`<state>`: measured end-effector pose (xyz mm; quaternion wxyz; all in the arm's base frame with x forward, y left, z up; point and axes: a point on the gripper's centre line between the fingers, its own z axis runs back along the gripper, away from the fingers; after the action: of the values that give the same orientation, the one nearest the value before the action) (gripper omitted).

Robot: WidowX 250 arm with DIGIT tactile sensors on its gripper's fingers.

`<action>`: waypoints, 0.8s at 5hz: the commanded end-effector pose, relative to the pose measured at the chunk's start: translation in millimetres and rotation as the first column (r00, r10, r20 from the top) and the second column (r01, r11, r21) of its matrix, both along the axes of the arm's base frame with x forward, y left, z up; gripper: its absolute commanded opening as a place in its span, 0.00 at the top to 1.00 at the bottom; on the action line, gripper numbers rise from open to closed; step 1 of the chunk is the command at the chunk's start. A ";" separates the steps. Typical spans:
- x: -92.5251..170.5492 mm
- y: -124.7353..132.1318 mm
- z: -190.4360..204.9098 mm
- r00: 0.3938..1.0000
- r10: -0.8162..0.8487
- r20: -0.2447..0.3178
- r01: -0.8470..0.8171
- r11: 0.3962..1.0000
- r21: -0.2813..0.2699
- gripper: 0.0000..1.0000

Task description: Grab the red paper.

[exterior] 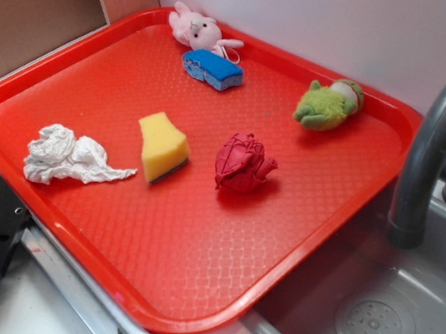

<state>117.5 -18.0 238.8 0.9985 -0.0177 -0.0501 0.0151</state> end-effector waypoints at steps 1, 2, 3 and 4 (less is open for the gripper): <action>0.0 0.0 0.0 1.000 0.000 0.000 0.000 1.000 0.000 0.00; 13.4 -28.5 -10.0 0.972 0.225 0.069 -0.224 0.974 -0.025 0.00; 30.8 -46.7 -22.6 0.908 0.408 0.093 -0.398 0.911 -0.109 0.00; 54.1 -68.2 -36.4 0.869 0.481 0.112 -0.467 0.874 -0.134 0.00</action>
<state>168.6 -86.7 192.7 0.9577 -0.0454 -0.1114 0.2614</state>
